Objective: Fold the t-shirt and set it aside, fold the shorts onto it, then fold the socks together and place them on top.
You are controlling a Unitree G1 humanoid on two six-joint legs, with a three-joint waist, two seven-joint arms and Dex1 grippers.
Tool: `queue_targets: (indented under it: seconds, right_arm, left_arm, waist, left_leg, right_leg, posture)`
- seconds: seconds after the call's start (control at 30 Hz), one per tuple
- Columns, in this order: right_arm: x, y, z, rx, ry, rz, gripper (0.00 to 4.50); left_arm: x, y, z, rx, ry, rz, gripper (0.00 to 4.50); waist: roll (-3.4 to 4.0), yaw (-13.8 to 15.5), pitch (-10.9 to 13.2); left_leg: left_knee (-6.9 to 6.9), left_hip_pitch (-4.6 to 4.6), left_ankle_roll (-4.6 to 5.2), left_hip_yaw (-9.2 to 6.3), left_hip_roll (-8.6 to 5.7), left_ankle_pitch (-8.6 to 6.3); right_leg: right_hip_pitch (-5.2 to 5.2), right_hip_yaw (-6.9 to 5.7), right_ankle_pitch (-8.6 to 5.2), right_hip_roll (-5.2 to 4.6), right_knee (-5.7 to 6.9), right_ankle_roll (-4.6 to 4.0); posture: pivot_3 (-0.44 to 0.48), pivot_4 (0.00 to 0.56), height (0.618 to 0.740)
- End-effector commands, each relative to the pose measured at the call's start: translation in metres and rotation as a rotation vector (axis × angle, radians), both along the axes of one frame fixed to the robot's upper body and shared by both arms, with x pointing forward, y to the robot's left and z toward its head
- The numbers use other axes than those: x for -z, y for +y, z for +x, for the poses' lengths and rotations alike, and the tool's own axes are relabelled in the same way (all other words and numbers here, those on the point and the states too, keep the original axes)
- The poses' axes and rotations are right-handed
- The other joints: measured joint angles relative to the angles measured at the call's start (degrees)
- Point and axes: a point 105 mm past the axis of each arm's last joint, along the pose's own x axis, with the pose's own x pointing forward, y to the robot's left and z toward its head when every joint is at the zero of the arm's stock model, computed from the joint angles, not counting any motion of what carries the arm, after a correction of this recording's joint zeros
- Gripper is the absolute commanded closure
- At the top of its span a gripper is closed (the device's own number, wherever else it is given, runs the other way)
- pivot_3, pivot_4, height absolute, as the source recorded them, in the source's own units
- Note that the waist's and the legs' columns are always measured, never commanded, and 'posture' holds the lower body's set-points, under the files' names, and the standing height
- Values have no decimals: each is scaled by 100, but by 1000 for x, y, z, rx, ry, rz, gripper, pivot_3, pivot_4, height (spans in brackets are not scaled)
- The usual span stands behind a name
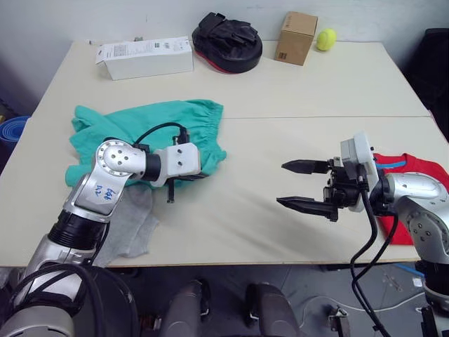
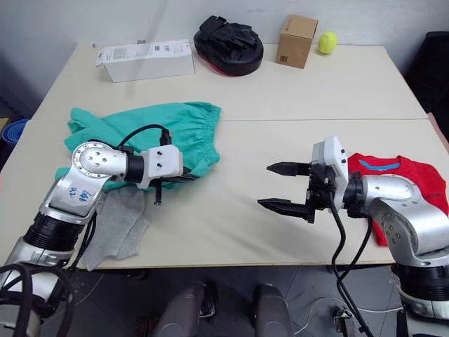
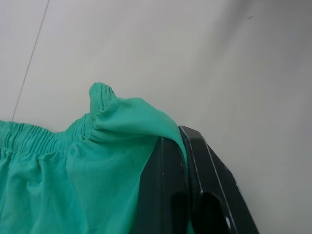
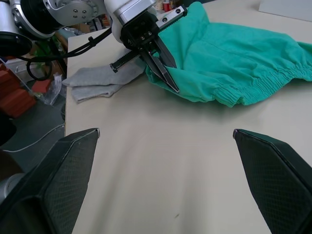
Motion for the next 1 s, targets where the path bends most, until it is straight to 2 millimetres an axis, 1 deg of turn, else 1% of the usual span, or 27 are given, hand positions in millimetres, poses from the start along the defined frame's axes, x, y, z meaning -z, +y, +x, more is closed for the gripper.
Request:
queue_targets:
  seconds: [0.03,0.17,0.27,0.4,0.43,0.5,0.6,0.73,0.8,0.83,0.93,1.0]
  right_arm:
    - [-13,-3,-4,8,-63,-1,0]
    - [-13,-4,-5,14,-61,-1,0]
    - [-13,-5,-6,18,-60,-1,0]
    - [-14,-5,-5,24,-60,-1,0]
    - [-14,-6,-5,26,-60,-1,0]
    - [-14,-7,-6,29,-58,-3,0]
    - [-14,-8,-7,31,-55,-10,0]
    - [-12,-10,-13,24,-42,-26,0]
    - [-10,-12,-15,23,-35,-31,0]
    - [-10,-13,-16,24,-33,-33,0]
    - [-8,-14,-18,25,-25,-39,0]
    - [-7,-17,-22,19,-12,-48,0]
  left_arm:
    - [-4,-6,1,37,-49,30,4484]
    - [3,-4,7,34,-51,39,4484]
    - [6,1,21,6,-85,67,4484]
    - [-9,5,49,-78,-113,8,4484]
    - [-14,2,54,-85,-112,-22,4484]
    - [-24,-11,58,-56,-86,-103,4484]
    - [-33,-43,40,113,-15,-182,4484]
    - [-25,-82,4,375,19,-137,4484]
    - [-22,-100,-4,439,4,-112,4484]
    - [-20,-106,-8,471,-5,-98,4484]
    - [-13,-117,-19,551,-1,-66,4484]
    - [-7,-120,-35,619,47,-59,4484]
  waist:
    - [0,2,0]
    - [0,3,0]
    - [0,15,0]
    - [-2,53,1]
    - [-2,60,1]
    - [-2,75,1]
    - [-2,101,1]
    - [-2,121,1]
    - [-2,142,1]
    - [-2,145,1]
    - [-2,135,1]
    - [-2,128,1]
  left_leg:
    - [1,0,1,0,0,-1]
    - [5,0,3,0,0,-2]
    - [11,-2,5,0,0,-3]
    - [22,-6,10,-2,-1,-6]
    - [23,-8,12,-2,-1,-7]
    - [24,-9,15,-2,-1,-9]
    - [24,-14,20,-2,-2,-11]
    - [27,-20,20,-2,-3,-12]
    - [31,-20,20,-2,-4,-12]
    - [36,-19,21,-2,-4,-12]
    - [45,-20,24,-2,-4,-12]
    - [44,-18,24,-3,-3,-11]
  right_leg:
    - [0,0,0,-1,0,0]
    - [1,0,0,-2,1,0]
    - [2,-1,0,-3,2,0]
    - [3,-3,0,-5,4,0]
    - [3,-3,0,-5,3,1]
    - [2,-4,1,-6,2,2]
    - [2,-6,3,-6,0,6]
    - [2,-9,5,0,4,8]
    - [2,-9,4,1,-4,8]
    - [4,-9,5,1,-4,8]
    - [6,-5,6,-4,-3,10]
    - [6,-4,6,-7,-2,10]
  posture:
    - [0,150,740]
    - [0,150,740]
    - [0,150,740]
    - [0,150,740]
    - [0,150,740]
    - [0,150,740]
    - [0,150,740]
    - [0,150,740]
    - [0,150,740]
    - [0,150,740]
    - [0,150,740]
    - [0,150,740]
